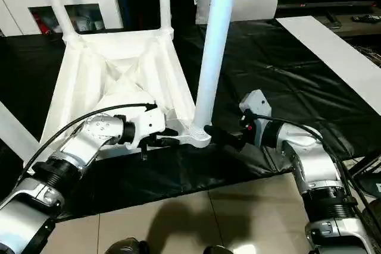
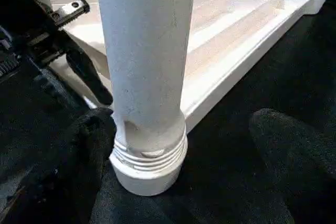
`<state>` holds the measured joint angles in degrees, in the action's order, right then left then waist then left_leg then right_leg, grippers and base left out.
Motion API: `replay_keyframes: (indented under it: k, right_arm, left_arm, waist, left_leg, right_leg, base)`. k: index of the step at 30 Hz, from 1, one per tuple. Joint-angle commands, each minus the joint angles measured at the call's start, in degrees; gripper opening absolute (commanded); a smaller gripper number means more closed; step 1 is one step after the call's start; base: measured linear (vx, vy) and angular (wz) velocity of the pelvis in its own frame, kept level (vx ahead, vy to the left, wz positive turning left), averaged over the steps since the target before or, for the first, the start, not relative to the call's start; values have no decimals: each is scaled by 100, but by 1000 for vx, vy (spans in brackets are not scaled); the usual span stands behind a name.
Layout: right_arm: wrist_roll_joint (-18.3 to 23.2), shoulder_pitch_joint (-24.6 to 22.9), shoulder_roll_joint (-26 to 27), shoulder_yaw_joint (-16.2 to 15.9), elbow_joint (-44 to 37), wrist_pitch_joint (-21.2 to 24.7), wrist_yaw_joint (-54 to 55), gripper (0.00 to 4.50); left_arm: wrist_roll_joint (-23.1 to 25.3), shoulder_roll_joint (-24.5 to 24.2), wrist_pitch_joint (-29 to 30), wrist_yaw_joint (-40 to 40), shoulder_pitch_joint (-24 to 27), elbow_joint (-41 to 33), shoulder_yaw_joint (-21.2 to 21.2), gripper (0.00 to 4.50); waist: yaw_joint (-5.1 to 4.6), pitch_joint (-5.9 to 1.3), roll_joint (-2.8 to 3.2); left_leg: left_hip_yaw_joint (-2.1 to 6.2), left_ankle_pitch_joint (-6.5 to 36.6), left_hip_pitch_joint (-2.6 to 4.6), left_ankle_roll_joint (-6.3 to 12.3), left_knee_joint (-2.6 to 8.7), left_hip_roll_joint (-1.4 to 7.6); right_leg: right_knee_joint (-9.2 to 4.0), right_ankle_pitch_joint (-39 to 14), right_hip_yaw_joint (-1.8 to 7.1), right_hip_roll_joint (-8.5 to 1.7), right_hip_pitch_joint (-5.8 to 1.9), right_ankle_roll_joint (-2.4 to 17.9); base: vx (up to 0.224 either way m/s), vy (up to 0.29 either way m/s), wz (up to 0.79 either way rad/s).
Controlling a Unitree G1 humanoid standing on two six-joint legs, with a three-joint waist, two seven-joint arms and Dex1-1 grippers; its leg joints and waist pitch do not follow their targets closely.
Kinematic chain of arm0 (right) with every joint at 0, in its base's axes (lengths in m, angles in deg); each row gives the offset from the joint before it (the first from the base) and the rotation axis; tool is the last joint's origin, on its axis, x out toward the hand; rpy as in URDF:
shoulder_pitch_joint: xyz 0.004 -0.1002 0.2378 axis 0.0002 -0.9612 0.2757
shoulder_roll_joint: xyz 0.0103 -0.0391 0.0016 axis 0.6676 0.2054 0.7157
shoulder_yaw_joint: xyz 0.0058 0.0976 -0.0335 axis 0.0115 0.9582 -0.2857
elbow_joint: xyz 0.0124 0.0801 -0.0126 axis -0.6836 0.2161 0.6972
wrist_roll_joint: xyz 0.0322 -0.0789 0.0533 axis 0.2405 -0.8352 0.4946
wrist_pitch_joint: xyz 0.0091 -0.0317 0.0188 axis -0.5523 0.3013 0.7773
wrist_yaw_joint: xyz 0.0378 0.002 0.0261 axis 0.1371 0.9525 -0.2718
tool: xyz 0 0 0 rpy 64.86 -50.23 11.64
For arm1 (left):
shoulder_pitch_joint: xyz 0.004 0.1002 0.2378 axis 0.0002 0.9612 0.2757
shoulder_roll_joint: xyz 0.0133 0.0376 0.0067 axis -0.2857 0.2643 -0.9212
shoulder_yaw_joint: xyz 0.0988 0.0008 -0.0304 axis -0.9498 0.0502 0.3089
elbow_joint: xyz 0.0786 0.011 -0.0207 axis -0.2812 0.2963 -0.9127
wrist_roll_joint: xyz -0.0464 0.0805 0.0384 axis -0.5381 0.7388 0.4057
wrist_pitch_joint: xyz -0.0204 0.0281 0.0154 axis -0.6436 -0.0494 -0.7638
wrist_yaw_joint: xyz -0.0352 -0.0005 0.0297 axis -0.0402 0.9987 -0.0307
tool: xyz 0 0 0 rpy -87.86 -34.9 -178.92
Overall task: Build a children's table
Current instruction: Rotate leg to tighten
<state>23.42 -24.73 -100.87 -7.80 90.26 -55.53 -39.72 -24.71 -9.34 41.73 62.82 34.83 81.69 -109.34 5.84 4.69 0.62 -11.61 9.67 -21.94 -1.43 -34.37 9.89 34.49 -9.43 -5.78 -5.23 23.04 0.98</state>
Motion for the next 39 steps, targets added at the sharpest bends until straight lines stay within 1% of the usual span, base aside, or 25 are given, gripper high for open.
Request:
replay_keyframes:
  k: [1, 3, 4, 5, 8, 9, 12, 13, 16, 17, 20, 22, 23, 24, 26, 27, 28, 29, 30, 31, 32, 33, 36, 37, 39]
  right_arm:
    - [-36, -45, -52, -33, -37, -47, -24, 450]
    - [-56, -50, -51, -33, -23, -61, -15, 450]
    - [-67, -54, -50, -33, -15, -69, -14, 450]
    - [-74, -54, -48, -33, -10, -72, -14, 450]
    - [-86, -54, -46, -41, -1, -83, -18, 450]
    - [-93, -55, -44, -45, 2, -92, -16, 450]
    - [-106, -56, -40, -53, 8, -107, -12, 450]
    - [-109, -52, -41, -51, 14, -108, -15, 450]
    - [-137, -16, -30, -34, 51, -148, 11, 450]
    - [-140, 38, -32, -16, 90, -146, 19, 450]
    - [-136, 92, -63, -25, 113, -183, -62, 450]
    - [-137, 104, -95, -55, 103, -219, -154, 450]
    - [-89, 106, -158, -115, 38, -297, -423, 450]
    - [-45, 106, -205, -160, -16, -350, -632, 450]
    - [-30, 107, -239, -199, -50, -408, -773, 450]
    - [-33, 130, -253, -228, -25, -465, -850, 450]
    - [-16, 159, -255, -240, 12, -484, -918, 450]
    - [3, 187, -252, -242, 52, -485, -964, 450]
    - [99, 219, -253, -243, 79, -373, -1113, 450]
    - [200, 250, -256, -245, 100, -247, -1269, 432]
    - [278, 277, -254, -248, 116, -161, -1408, 413]
    - [333, 300, -252, -255, 123, -71, -1503, 413]
    - [401, 360, -247, -284, 182, 36, -1686, 399]
    - [436, 389, -250, -310, 210, 107, -1787, 373]
    - [430, 418, -259, -357, 245, 116, -1882, 373]
  left_arm:
    - [2, -131, 43, 9, 28, 148, 107, 61]
    - [-36, -142, 38, 43, 37, 156, 128, 58]
    - [-62, -159, 48, 85, 53, 140, 137, 35]
    - [-82, -174, 52, 125, 64, 129, 142, 25]
    - [-92, -211, 67, 206, 103, 91, 144, 19]
    - [-86, -222, 84, 229, 121, 67, 135, 7]
    - [-48, -252, 84, 265, 150, 51, 88, 7]
    - [-30, -255, 69, 253, 147, 66, 78, 7]
    - [65, -277, -15, 205, 117, 127, 12, 7]
    - [40, -263, -24, 232, 98, 93, 14, 7]
    - [5, -267, -156, 468, 98, -37, -72, 7]
    - [-10, -276, -213, 615, 117, -118, -119, 7]
    - [-31, -297, -345, 869, 132, -200, -230, 7]
    - [-56, -303, -439, 1058, 146, -258, -310, 7]
    - [-84, -301, -505, 1198, 162, -311, -363, 7]
    - [-87, -291, -523, 1260, 158, -331, -391, 7]
    - [-76, -286, -552, 1323, 147, -346, -431, 7]
    - [-56, -279, -573, 1356, 132, -345, -455, 7]
    - [-36, -266, -580, 1390, 111, -366, -487, 7]
    - [-28, -246, -588, 1427, 86, -382, -513, 2]
    - [-28, -231, -585, 1479, 66, -413, -540, 0]
    - [-24, -222, -592, 1517, 50, -437, -563, 0]
    - [-13, -207, -619, 1613, 11, -437, -597, 0]
    - [0, -206, -645, 1646, -7, -429, -614, 0]
    - [15, -198, -659, 1660, -18, -436, -630, 0]
  waist:
    - [44, -483, -100]
    - [35, -471, -98]
    - [33, -476, -100]
    - [31, -472, -103]
    - [27, -469, -101]
    - [24, -470, -100]
    - [24, -468, -95]
    - [21, -459, -106]
    - [21, -461, -96]
    - [15, -450, -93]
    - [19, -452, -104]
    - [28, -463, -100]
    - [33, -466, -101]
    - [46, -468, -96]
    - [87, -484, -86]
    - [112, -501, -79]
    - [118, -500, -77]
    - [144, -510, -84]
    - [159, -508, -79]
    - [189, -511, -93]
    - [220, -510, -82]
    - [241, -503, -80]
    - [259, -507, -93]
    - [262, -511, -96]
    - [267, -505, -96]
  left_leg:
    - [205, 1471, 127, 224, 388, 366]
    - [213, 1460, 104, 233, 400, 372]
    - [213, 1484, 108, 226, 399, 371]
    - [214, 1503, 115, 222, 398, 372]
    - [210, 1492, 115, 225, 395, 370]
    - [211, 1496, 120, 226, 399, 374]
    - [212, 1506, 121, 219, 399, 374]
    - [207, 1527, 129, 217, 399, 373]
    - [213, 1536, 128, 210, 404, 379]
    - [212, 1572, 128, 202, 407, 376]
    - [212, 1554, 126, 208, 402, 370]
    - [210, 1494, 132, 219, 403, 382]
    - [205, 1451, 127, 241, 403, 388]
    - [202, 1440, 130, 253, 398, 389]
    - [193, 1299, 116, 317, 395, 409]
    - [181, 1252, 142, 331, 383, 415]
    - [175, 1247, 146, 341, 379, 415]
    - [177, 1172, 129, 361, 377, 417]
    - [175, 1166, 131, 365, 372, 420]
    - [173, 1160, 130, 388, 372, 421]
    - [174, 1170, 140, 383, 372, 429]
    - [175, 1219, 148, 351, 378, 437]
    - [180, 1284, 143, 291, 382, 429]
    - [186, 1297, 140, 262, 384, 429]
    - [185, 1328, 141, 238, 380, 425]
  right_leg:
    - [-526, -2276, 320, -493, -254, 955]
    - [-515, -2207, 321, -487, -260, 970]
    - [-512, -2216, 319, -491, -263, 972]
    - [-514, -2239, 320, -492, -257, 974]
    - [-515, -2250, 325, -493, -255, 982]
    - [-517, -2239, 325, -492, -254, 989]
    - [-512, -2248, 326, -491, -254, 990]
    - [-520, -2266, 326, -487, -243, 983]
    - [-513, -2240, 327, -488, -247, 985]
    - [-520, -2277, 330, -488, -242, 973]
    - [-529, -2347, 329, -497, -251, 956]
    - [-505, -2200, 336, -491, -248, 984]
    - [-490, -2086, 339, -485, -248, 1026]
    - [-487, -2046, 337, -489, -250, 1043]
    - [-430, -1688, 345, -477, -259, 1136]
    - [-413, -1553, 347, -482, -244, 1199]
    - [-409, -1503, 349, -479, -238, 1235]
    - [-384, -1416, 345, -478, -258, 1275]
    - [-382, -1399, 346, -479, -252, 1283]
    - [-383, -1402, 343, -478, -269, 1288]
    - [-380, -1433, 344, -480, -257, 1292]
    - [-397, -1518, 348, -492, -249, 1270]
    - [-403, -1644, 340, -497, -257, 1240]
    - [-408, -1709, 340, -503, -263, 1210]
    - [-425, -1811, 340, -510, -256, 1178]
  base:
    - [0, 0, 0]
    - [0, 0, 0]
    - [0, 0, 0]
    - [0, 0, 0]
    - [0, 0, 0]
    - [0, 0, 0]
    - [0, 0, 0]
    - [0, 0, 0]
    - [0, 0, 0]
    - [0, 0, 0]
    - [0, 0, 0]
    - [0, 0, 0]
    - [0, 0, 0]
    - [0, 0, 0]
    - [0, 0, 0]
    - [0, 0, 0]
    - [0, 0, 0]
    - [0, 0, 0]
    - [0, 0, 0]
    - [0, 0, 0]
    - [0, 0, 0]
    - [0, 0, 0]
    - [0, 0, 0]
    - [0, 0, 0]
    - [0, 0, 0]
